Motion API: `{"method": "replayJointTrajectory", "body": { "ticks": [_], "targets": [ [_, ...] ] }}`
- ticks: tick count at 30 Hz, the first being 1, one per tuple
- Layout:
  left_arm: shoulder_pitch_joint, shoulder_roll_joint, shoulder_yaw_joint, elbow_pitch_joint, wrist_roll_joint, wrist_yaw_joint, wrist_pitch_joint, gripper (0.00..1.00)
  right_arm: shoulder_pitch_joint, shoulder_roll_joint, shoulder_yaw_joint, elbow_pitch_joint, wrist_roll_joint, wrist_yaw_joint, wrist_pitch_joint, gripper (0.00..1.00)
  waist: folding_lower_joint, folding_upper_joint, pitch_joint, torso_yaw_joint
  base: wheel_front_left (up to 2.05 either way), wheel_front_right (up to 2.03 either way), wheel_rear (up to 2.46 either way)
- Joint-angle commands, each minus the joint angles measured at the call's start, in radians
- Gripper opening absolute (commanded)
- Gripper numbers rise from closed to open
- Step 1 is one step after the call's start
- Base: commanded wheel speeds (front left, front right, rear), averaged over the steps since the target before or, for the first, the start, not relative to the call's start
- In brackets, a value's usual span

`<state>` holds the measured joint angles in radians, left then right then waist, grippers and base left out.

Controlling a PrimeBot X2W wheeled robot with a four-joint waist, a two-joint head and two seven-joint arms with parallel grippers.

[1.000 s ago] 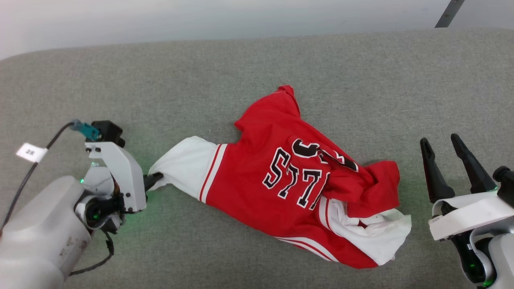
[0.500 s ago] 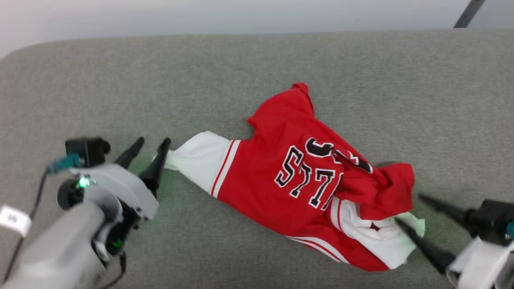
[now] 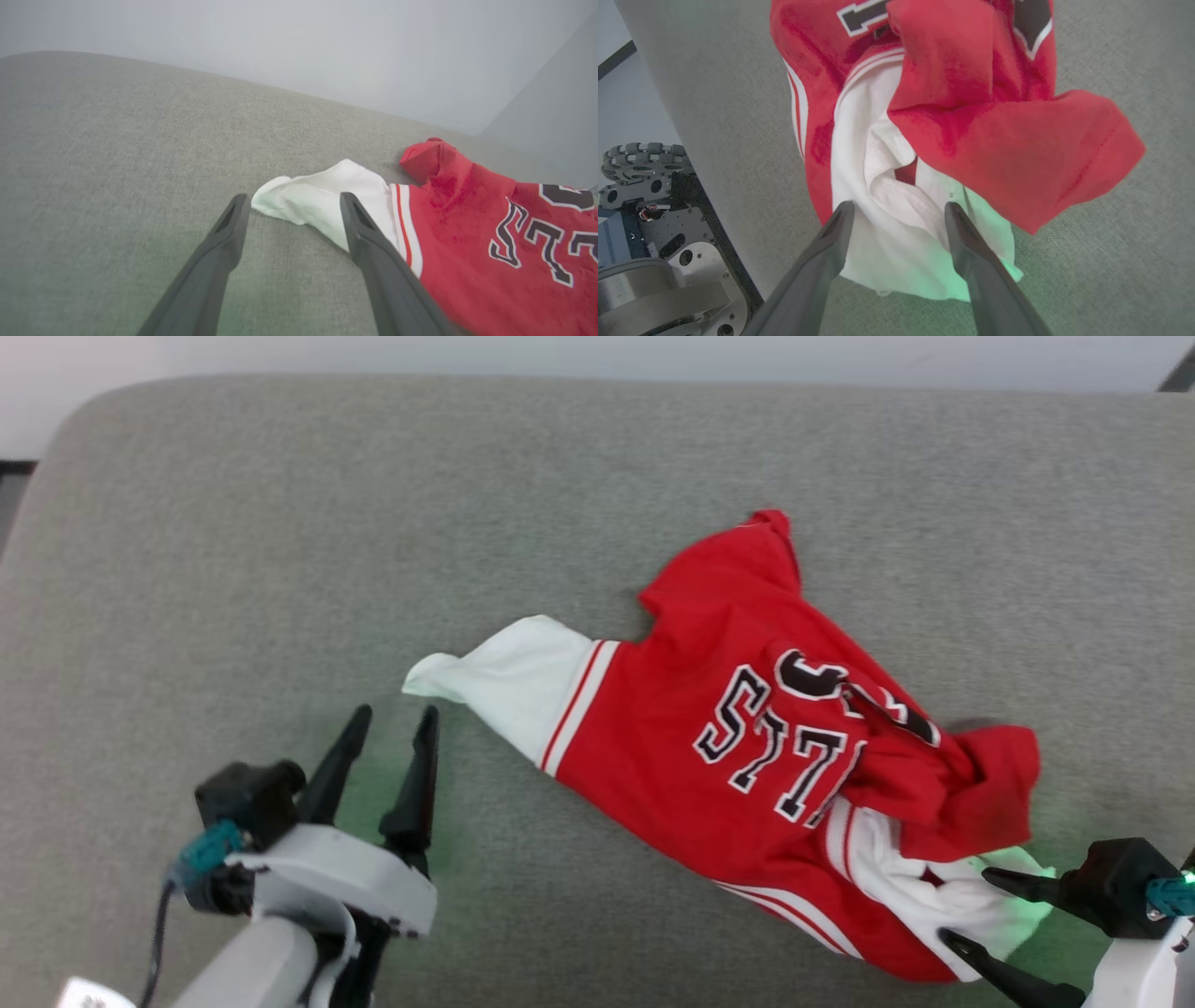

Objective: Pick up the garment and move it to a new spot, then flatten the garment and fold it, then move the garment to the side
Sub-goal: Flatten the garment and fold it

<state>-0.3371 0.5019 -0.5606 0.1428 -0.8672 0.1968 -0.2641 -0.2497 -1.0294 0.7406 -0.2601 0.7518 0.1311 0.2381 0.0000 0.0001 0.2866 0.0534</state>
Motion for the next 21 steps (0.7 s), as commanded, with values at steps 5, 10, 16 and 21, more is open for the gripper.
{"method": "replayJointTrajectory", "body": {
  "ticks": [5, 10, 16, 21],
  "targets": [
    [0.059, -0.044, 0.058, 0.000, 0.049, -0.037, 0.000, 1.00, -0.054, -0.012, 0.061, 0.042, 0.004, 0.000, -0.003, 0.72, 0.0000, -0.0001, 0.010, 0.037, 0.00, 0.00, 0.00],
    [0.090, -0.063, 0.101, 0.009, 0.070, -0.057, 0.000, 1.00, -0.084, -0.017, 0.081, 0.057, 0.014, -0.001, -0.035, 0.00, 0.0000, -0.0001, 0.006, 0.026, 0.00, 0.00, 0.00],
    [0.108, -0.079, 0.136, 0.014, 0.090, -0.073, 0.000, 1.00, -0.100, -0.031, -0.009, 0.081, 0.042, -0.001, -0.104, 0.00, 0.0000, -0.0001, 0.002, -0.011, 0.00, 0.00, 0.00],
    [0.106, -0.090, 0.147, 0.014, 0.103, -0.083, 0.000, 1.00, -0.090, -0.011, -0.140, 0.130, 0.080, -0.001, -0.161, 0.00, 0.0000, -0.0001, 0.009, -0.032, 0.00, 0.00, 0.00]
  ]
}}
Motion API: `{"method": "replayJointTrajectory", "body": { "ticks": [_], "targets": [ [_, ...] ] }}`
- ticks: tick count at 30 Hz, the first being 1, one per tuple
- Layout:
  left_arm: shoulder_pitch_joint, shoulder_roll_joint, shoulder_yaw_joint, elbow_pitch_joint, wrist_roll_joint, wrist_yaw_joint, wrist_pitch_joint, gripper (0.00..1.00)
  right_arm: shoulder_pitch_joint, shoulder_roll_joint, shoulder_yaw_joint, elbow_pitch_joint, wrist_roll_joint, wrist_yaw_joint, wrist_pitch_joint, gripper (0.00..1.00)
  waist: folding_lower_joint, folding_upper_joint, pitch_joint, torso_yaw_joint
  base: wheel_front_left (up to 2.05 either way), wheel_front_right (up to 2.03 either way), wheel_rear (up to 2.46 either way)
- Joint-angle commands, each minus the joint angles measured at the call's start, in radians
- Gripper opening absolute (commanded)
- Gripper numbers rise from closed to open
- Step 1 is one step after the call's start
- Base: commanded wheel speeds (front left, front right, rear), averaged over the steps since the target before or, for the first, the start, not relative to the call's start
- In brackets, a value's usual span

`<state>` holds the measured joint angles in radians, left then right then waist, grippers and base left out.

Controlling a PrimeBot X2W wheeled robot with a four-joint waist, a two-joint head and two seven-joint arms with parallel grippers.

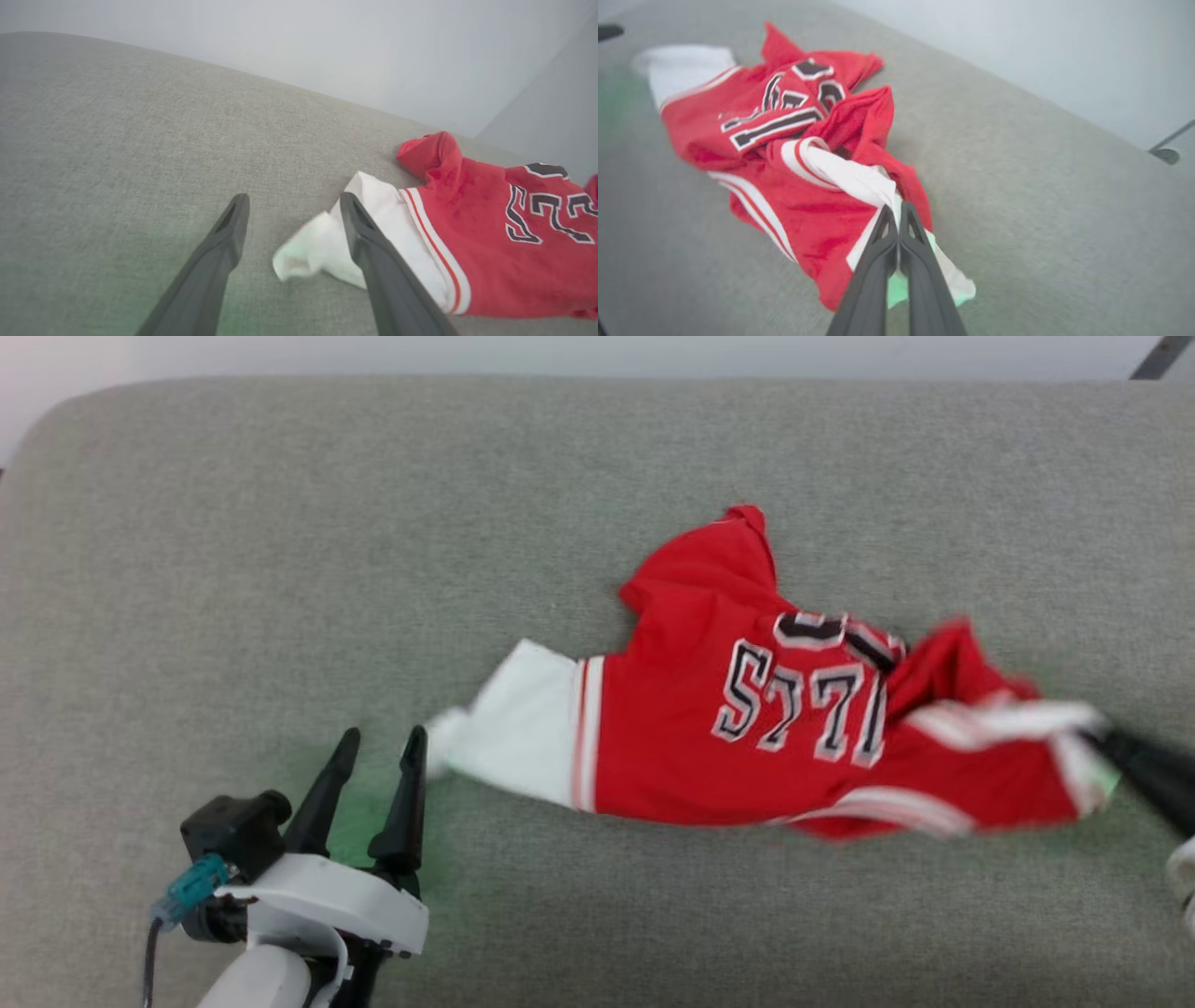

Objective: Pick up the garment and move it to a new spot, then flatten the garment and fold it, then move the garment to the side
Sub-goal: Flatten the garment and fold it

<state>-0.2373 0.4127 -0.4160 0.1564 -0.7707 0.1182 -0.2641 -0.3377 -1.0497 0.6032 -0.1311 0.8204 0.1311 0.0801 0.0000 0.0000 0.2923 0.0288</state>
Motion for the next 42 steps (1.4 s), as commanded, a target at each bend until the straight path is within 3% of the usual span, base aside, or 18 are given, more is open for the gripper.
{"method": "replayJointTrajectory", "body": {
  "ticks": [1, 6, 11, 16, 21, 24, 25, 26, 27, 32, 36, 42],
  "targets": [
    [0.003, -0.003, 0.005, 0.001, 0.009, -0.004, 0.000, 1.00, 0.003, 0.022, -0.045, 0.020, 0.021, -0.001, -0.017, 0.00, 0.0000, 0.0000, 0.006, -0.011, 0.00, 0.00, 0.00],
    [-0.013, -0.018, 0.010, 0.006, 0.021, -0.014, 0.000, 1.00, -0.016, 0.103, -0.222, 0.141, 0.005, -0.001, -0.072, 0.00, 0.0000, 0.0000, 0.026, -0.013, 0.00, 0.00, 0.00],
    [-0.031, -0.037, 0.000, 0.026, 0.033, -0.026, 0.000, 1.00, 0.007, 0.196, -0.338, 0.267, -0.140, -0.001, -0.105, 0.00, 0.0000, 0.0000, 0.038, 0.013, 0.00, 0.00, 0.00],
    [-0.012, -0.056, 0.018, 0.037, 0.036, -0.031, 0.000, 1.00, 0.103, 0.297, -0.441, 0.352, -0.205, -0.001, -0.116, 0.00, 0.0000, 0.0000, 0.046, 0.023, 0.00, 0.00, 0.00],
    [-0.001, -0.071, 0.041, 0.043, 0.047, -0.039, 0.000, 1.00, 0.146, 0.370, -0.508, 0.382, -0.240, -0.001, -0.119, 0.00, 0.0000, 0.0000, 0.054, 0.011, 0.00, 0.00, 0.00],
    [-0.009, -0.070, 0.045, 0.051, 0.056, -0.044, 0.000, 1.00, 0.137, 0.411, -0.498, 0.376, -0.248, -0.001, -0.109, 0.00, 0.0000, 0.0000, 0.054, 0.002, 0.00, 0.00, 0.00],
    [-0.014, -0.069, 0.047, 0.054, 0.060, -0.046, 0.000, 1.00, 0.136, 0.419, -0.496, 0.371, -0.233, -0.001, -0.101, 0.14, 0.0000, 0.0000, 0.052, -0.001, 0.00, 0.00, 0.00],
    [-0.018, -0.068, 0.047, 0.056, 0.062, -0.048, 0.000, 1.00, 0.137, 0.417, -0.496, 0.366, -0.228, -0.001, -0.095, 0.52, 0.0000, 0.0000, 0.051, -0.003, 0.00, 0.00, 0.00],
    [-0.020, -0.066, 0.048, 0.057, 0.064, -0.047, 0.000, 1.00, 0.142, 0.410, -0.495, 0.358, -0.226, -0.001, -0.089, 1.00, 0.0000, 0.0000, 0.050, -0.006, 0.00, 0.00, 0.00],
    [-0.019, -0.059, 0.053, 0.061, 0.063, -0.047, 0.000, 1.00, 0.185, 0.360, -0.491, 0.290, -0.207, -0.001, -0.061, 1.00, 0.0000, 0.0000, 0.046, -0.024, 0.00, 0.00, 0.00],
    [-0.010, -0.063, 0.053, 0.059, 0.057, -0.048, 0.000, 1.00, 0.216, 0.284, -0.490, 0.185, -0.147, -0.001, -0.004, 1.00, 0.0000, 0.0000, 0.048, -0.034, 0.00, 0.00, 0.00],
    [-0.036, -0.075, 0.037, 0.065, 0.063, -0.056, 0.001, 1.00, 0.159, 0.154, -0.500, 0.112, 0.004, -0.001, 0.188, 1.00, 0.0000, 0.0000, 0.072, -0.028, 0.00, 0.00, 0.00]
  ]
}}
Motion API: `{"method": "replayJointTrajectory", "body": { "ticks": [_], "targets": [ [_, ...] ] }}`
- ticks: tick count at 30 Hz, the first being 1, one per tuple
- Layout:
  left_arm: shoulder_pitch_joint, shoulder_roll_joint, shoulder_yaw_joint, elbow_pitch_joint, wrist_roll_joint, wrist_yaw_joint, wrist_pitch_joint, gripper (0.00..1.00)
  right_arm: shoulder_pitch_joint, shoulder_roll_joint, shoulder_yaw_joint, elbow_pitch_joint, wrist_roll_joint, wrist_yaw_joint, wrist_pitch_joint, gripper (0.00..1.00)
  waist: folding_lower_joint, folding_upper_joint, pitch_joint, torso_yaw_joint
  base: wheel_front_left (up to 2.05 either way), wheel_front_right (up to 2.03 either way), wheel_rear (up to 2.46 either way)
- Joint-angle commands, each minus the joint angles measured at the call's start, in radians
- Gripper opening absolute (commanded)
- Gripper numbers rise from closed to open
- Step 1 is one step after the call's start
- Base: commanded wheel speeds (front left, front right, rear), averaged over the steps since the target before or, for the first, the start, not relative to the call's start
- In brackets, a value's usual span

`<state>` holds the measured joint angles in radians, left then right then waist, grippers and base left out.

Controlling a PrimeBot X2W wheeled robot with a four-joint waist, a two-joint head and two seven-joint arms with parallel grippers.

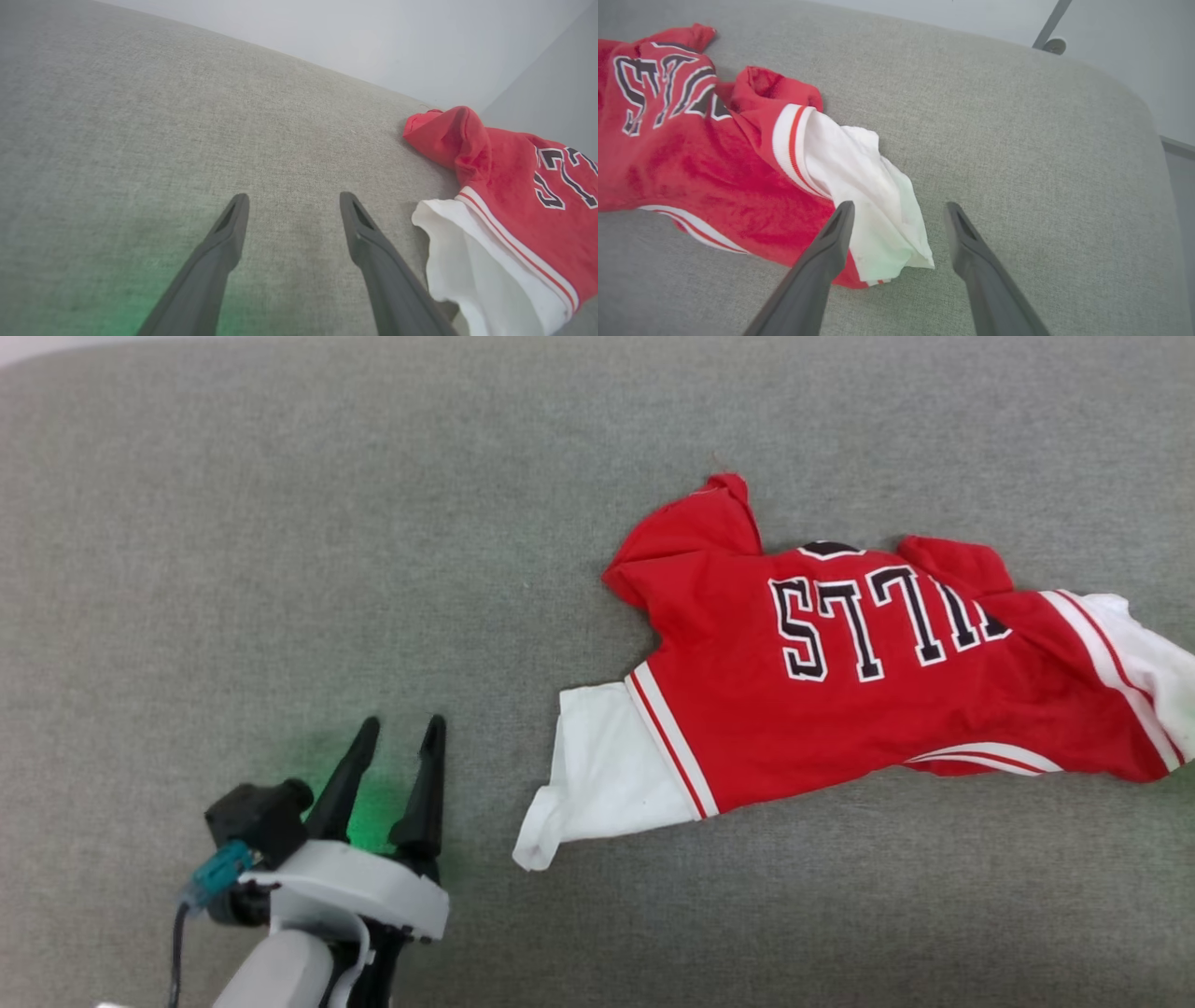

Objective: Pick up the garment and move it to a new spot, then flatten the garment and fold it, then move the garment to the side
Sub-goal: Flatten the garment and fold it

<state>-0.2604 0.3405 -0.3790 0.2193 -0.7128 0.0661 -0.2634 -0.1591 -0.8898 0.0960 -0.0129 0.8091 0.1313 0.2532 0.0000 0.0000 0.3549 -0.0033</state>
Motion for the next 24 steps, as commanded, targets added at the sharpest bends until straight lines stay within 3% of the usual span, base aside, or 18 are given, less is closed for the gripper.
{"method": "replayJointTrajectory", "body": {
  "ticks": [1, 7, 13, 15, 16, 17, 24],
  "targets": [
    [-0.018, -0.005, -0.004, 0.005, 0.007, -0.006, 0.002, 1.00, -0.042, -0.025, 0.018, -0.004, 0.048, -0.001, 0.063, 1.00, 0.0000, 0.0000, 0.015, 0.007, 0.00, 0.00, 0.00],
    [-0.050, -0.025, -0.027, 0.029, 0.014, -0.021, 0.005, 1.00, -0.190, -0.100, 0.133, 0.049, 0.164, -0.001, 0.328, 1.00, 0.0000, 0.0000, 0.045, 0.036, 0.00, 0.00, 0.00],
    [-0.057, -0.044, -0.026, 0.053, 0.014, -0.029, 0.003, 1.00, -0.306, -0.101, 0.228, 0.104, 0.185, -0.001, 0.388, 1.00, 0.0000, 0.0000, 0.067, 0.057, 0.00, 0.00, 0.00],
    [-0.055, -0.047, -0.024, 0.059, 0.017, -0.032, 0.004, 1.00, -0.331, -0.099, 0.253, 0.121, 0.183, -0.001, 0.375, 0.43, 0.0000, 0.0000, 0.070, 0.059, 0.00, 0.00, 0.00],
    [-0.055, -0.048, -0.023, 0.061, 0.017, -0.033, 0.004, 1.00, -0.342, -0.101, 0.262, 0.129, 0.178, -0.001, 0.363, 0.08, 0.0000, 0.0000, 0.072, 0.060, 0.00, 0.00, 0.00],
    [-0.054, -0.050, -0.021, 0.063, 0.016, -0.034, 0.003, 1.00, -0.350, -0.100, 0.267, 0.141, 0.178, -0.001, 0.348, 0.00, 0.0000, 0.0000, 0.073, 0.059, 0.00, 0.00, 0.00],
    [-0.064, -0.053, -0.011, 0.065, 0.027, -0.038, 0.001, 1.00, -0.402, -0.080, 0.229, 0.274, 0.151, -0.001, 0.213, 0.00, 0.0000, 0.0000, 0.076, 0.050, 0.00, 0.00, 0.00]
  ]
}}
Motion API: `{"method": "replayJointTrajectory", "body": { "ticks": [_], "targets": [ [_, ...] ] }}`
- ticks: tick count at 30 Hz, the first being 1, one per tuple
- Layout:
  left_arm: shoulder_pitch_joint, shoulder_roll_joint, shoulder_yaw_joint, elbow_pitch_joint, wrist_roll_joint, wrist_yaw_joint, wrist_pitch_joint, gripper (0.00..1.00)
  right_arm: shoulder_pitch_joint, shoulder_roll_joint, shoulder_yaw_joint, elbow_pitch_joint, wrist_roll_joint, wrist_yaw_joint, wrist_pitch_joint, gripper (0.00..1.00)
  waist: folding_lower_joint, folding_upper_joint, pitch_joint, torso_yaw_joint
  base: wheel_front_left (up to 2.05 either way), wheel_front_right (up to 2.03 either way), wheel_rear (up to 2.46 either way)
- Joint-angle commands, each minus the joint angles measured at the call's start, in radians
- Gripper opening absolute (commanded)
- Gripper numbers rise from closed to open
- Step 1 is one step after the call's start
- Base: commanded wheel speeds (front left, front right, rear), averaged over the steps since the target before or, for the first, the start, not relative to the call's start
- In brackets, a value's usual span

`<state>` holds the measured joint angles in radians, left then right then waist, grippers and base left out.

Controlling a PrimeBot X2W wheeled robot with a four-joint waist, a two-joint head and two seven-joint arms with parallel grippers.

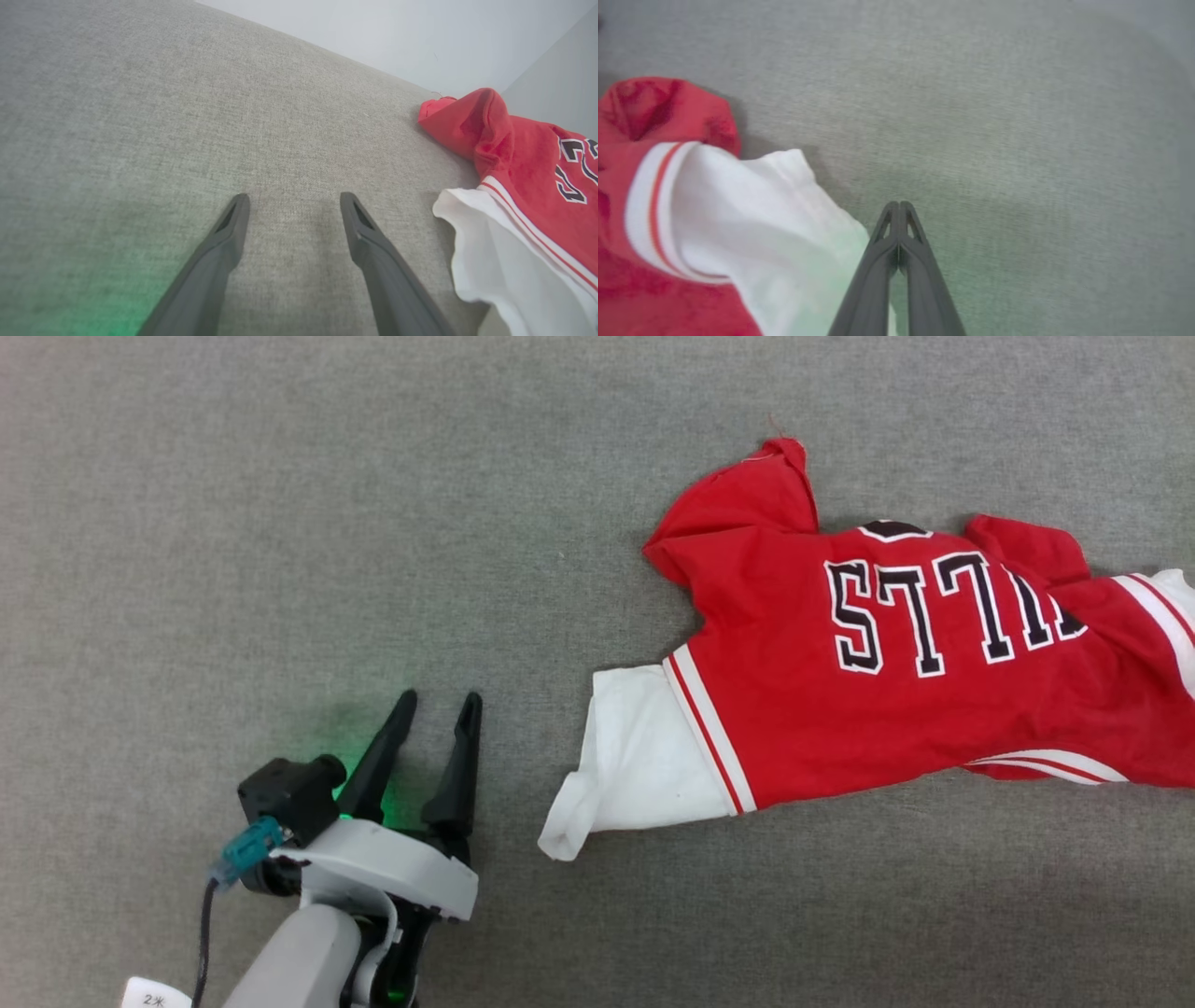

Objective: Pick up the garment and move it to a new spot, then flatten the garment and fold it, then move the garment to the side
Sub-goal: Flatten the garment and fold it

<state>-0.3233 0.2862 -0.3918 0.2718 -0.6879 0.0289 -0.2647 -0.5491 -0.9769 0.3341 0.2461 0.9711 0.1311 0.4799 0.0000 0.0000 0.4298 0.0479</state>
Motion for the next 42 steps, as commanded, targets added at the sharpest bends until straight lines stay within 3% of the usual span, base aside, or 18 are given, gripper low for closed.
{"method": "replayJointTrajectory", "body": {
  "ticks": [1, 9, 17, 19, 20, 32, 41, 42],
  "targets": [
    [-0.004, 0.002, 0.003, 0.011, 0.004, 0.000, 0.003, 1.00, -0.018, 0.012, -0.017, 0.039, -0.021, -0.001, -0.030, 0.00, 0.0000, 0.0000, 0.002, -0.002, 0.00, 0.00, 0.00],
    [-0.013, 0.009, 0.009, 0.000, 0.013, 0.004, 0.002, 1.00, -0.058, 0.090, -0.036, 0.200, -0.087, -0.001, -0.100, 0.00, 0.0000, 0.0000, 0.003, 0.000, 0.00, 0.00, 0.00],
    [-0.004, 0.019, 0.014, -0.015, 0.009, 0.012, 0.002, 1.00, -0.075, 0.098, -0.012, 0.213, -0.090, -0.001, -0.132, 0.00, 0.0000, 0.0000, -0.011, 0.001, 0.00, 0.00, 0.00],
    [0.001, 0.017, 0.014, -0.017, 0.006, 0.015, 0.002, 1.00, -0.077, 0.091, 0.007, 0.177, -0.070, -0.001, -0.147, 0.70, 0.0000, 0.0000, -0.015, -0.001, 0.00, 0.00, 0.00],
    [0.003, 0.017, 0.014, -0.018, 0.006, 0.015, 0.002, 1.00, -0.072, 0.088, 0.013, 0.165, -0.051, -0.001, -0.148, 1.00, 0.0000, 0.0000, -0.016, -0.003, 0.00, 0.00, 0.00],
    [0.006, 0.016, 0.003, -0.023, 0.004, 0.016, 0.003, 1.00, -0.013, -0.039, 0.121, -0.046, 0.124, -0.001, -0.047, 1.00, 0.0000, 0.0000, -0.009, -0.018, 0.00, 0.00, 0.00],
    [-0.020, 0.001, -0.010, -0.007, 0.008, 0.010, 0.006, 1.00, -0.082, -0.044, 0.193, -0.015, 0.118, -0.001, 0.018, 1.00, 0.0000, 0.0000, 0.030, 0.004, 0.00, 0.00, 0.00],
    [-0.020, 0.000, -0.009, -0.004, 0.007, 0.009, 0.006, 1.00, -0.085, -0.045, 0.206, -0.018, 0.123, -0.001, 0.032, 0.67, 0.0000, 0.0000, 0.031, 0.006, 0.00, 0.00, 0.00]
  ]
}}
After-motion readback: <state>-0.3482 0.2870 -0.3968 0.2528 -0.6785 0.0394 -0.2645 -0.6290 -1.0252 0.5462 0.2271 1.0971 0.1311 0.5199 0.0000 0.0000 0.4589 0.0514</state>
